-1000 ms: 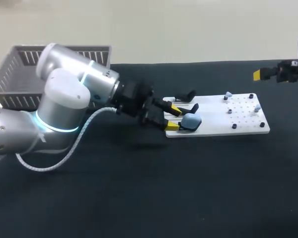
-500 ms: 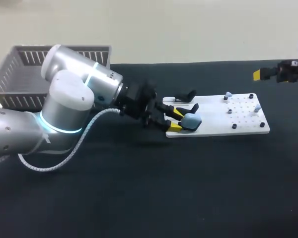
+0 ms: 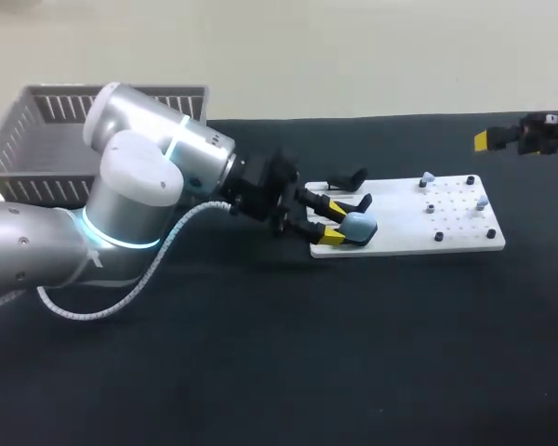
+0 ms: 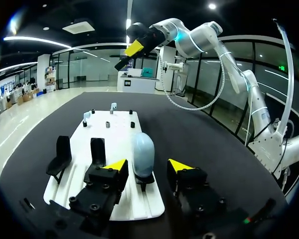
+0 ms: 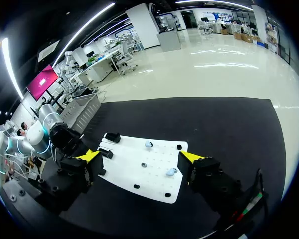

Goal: Pick up each earbud case from the left stands, insert the matching earbuds, close the lid, and place the case in the box.

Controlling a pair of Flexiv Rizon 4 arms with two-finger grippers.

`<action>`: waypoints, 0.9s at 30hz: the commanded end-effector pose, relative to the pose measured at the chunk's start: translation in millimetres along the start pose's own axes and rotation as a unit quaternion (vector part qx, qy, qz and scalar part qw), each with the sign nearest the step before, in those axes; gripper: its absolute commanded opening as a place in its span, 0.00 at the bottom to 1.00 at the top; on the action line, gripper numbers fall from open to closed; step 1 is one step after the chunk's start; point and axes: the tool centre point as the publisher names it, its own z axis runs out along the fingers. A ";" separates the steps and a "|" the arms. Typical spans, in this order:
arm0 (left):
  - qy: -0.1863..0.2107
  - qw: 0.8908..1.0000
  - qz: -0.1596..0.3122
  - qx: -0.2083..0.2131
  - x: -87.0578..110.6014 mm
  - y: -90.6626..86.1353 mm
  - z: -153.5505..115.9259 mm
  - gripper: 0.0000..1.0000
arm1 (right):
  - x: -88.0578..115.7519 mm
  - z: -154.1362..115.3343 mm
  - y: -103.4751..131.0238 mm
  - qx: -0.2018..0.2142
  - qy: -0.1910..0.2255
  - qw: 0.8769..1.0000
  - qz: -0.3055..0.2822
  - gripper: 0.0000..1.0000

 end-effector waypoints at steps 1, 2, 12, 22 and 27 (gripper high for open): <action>0.000 1.000 0.001 0.005 0.0 5.3 5.6 0.49 | 0.1 -0.5 0.0 0.000 0.000 1.000 0.000 1.00; -0.001 1.000 0.001 0.005 0.0 5.6 6.7 0.49 | 0.1 -0.5 0.0 0.000 0.000 1.000 0.000 1.00; -0.008 1.000 -0.001 0.009 1.6 6.9 13.4 0.53 | 0.1 -0.5 0.0 0.000 0.000 1.000 0.000 1.00; -0.008 1.000 -0.002 0.010 1.7 9.9 17.5 0.49 | 0.1 -0.5 0.0 0.000 0.000 1.000 0.000 1.00; -0.007 1.000 0.001 0.013 0.1 11.5 19.4 0.48 | 0.1 -0.5 0.0 0.000 0.000 1.000 0.000 1.00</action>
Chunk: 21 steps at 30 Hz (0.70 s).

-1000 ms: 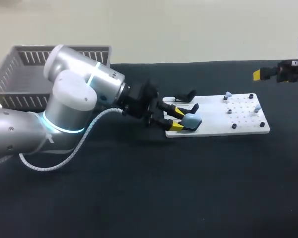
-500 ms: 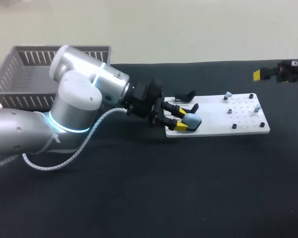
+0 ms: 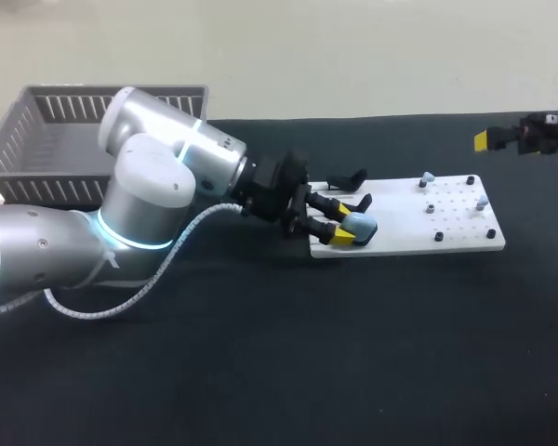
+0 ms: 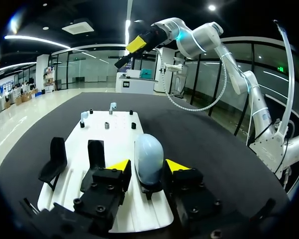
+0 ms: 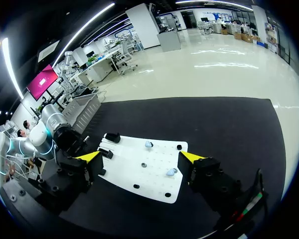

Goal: Pick up each earbud case from the left stands, insert the matching earbuds, close the lid, and place the case in the box.

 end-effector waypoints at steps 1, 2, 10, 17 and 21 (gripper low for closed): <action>0.001 1.000 0.001 0.005 -0.2 4.7 2.7 0.48 | 0.2 -0.5 0.0 0.000 0.000 1.000 0.000 1.00; 0.001 1.000 0.001 0.005 -0.3 4.8 3.1 0.47 | 0.2 -0.5 0.0 0.000 0.000 1.000 0.000 1.00; 0.003 1.000 0.003 0.009 -1.0 4.5 5.9 0.45 | 0.2 -0.5 0.0 0.000 0.000 1.000 0.000 1.00; 0.006 1.000 0.004 0.012 -1.9 4.5 8.7 0.24 | 0.2 -0.5 0.0 0.000 0.000 1.000 0.000 1.00; 0.008 1.000 0.007 0.012 -4.0 3.3 9.8 0.00 | 0.2 -0.5 0.0 0.000 0.000 1.000 0.000 1.00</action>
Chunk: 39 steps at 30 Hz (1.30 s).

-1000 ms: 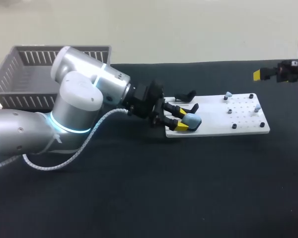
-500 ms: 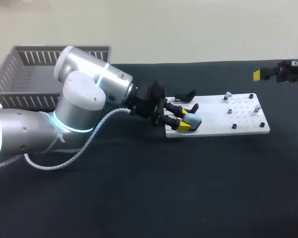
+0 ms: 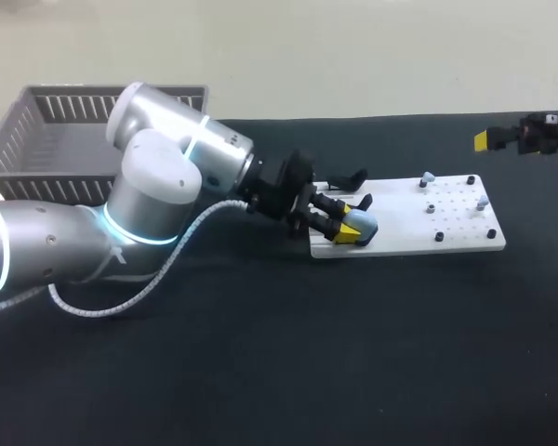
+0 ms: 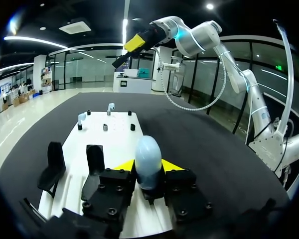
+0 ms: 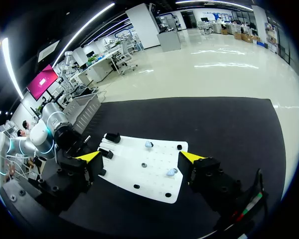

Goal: Pick up each earbud case from the left stands, insert the matching earbuds, close the lid, and place the case in the box.

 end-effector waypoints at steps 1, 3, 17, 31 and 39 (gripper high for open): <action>0.003 1.000 0.002 0.001 -1.4 1.2 3.3 0.00 | 0.2 -0.4 0.0 0.000 0.000 1.000 0.000 1.00; 0.004 1.000 0.005 -0.001 -4.1 -0.4 1.9 0.00 | 0.2 -0.4 0.0 0.000 0.000 1.000 0.000 1.00; -0.024 0.994 0.093 -0.043 -53.6 -25.1 -39.3 0.00 | 0.2 -0.4 0.0 0.000 0.000 1.000 0.000 1.00; -0.132 0.981 0.144 -0.010 -68.0 -17.8 -42.4 0.00 | 0.2 -0.4 0.0 0.000 0.000 1.000 0.000 1.00; -0.172 0.976 0.134 -0.023 -77.2 -18.4 -50.6 0.00 | 0.2 -0.4 0.0 0.000 0.000 1.000 0.000 1.00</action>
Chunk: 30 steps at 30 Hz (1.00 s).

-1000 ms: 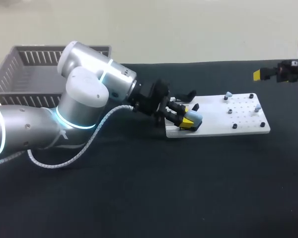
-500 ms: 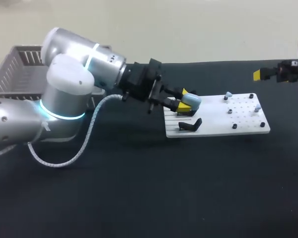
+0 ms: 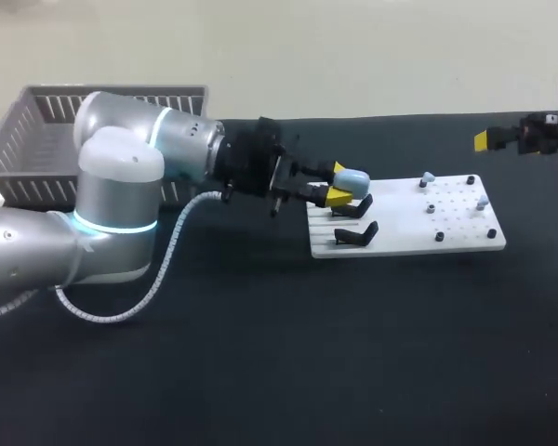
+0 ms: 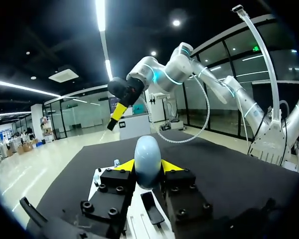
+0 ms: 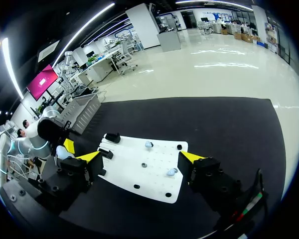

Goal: Pick up each earbud case from the left stands, insert the matching earbuds, close the lid, and place the case in the box.

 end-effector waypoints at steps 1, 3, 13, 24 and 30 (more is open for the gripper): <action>-0.015 1.000 0.004 -0.007 -1.2 -3.0 -2.5 0.00 | 0.2 -0.4 0.0 0.000 0.000 1.000 0.000 1.00; -0.020 1.000 0.005 -0.009 -2.5 -3.2 -3.2 0.00 | 0.2 -0.4 0.0 0.000 0.000 1.000 0.000 1.00; -0.046 0.998 -0.020 -0.035 5.1 -9.5 -9.3 0.00 | 0.2 -0.4 0.0 0.000 0.000 1.000 0.000 1.00; -0.046 0.998 -0.018 -0.025 3.8 -10.4 -10.1 0.00 | 0.2 -0.4 0.0 0.000 0.000 1.000 0.000 1.00; -0.046 0.998 -0.018 -0.025 3.8 -10.4 -10.1 0.00 | 0.2 -0.4 0.0 0.000 0.000 1.000 0.000 1.00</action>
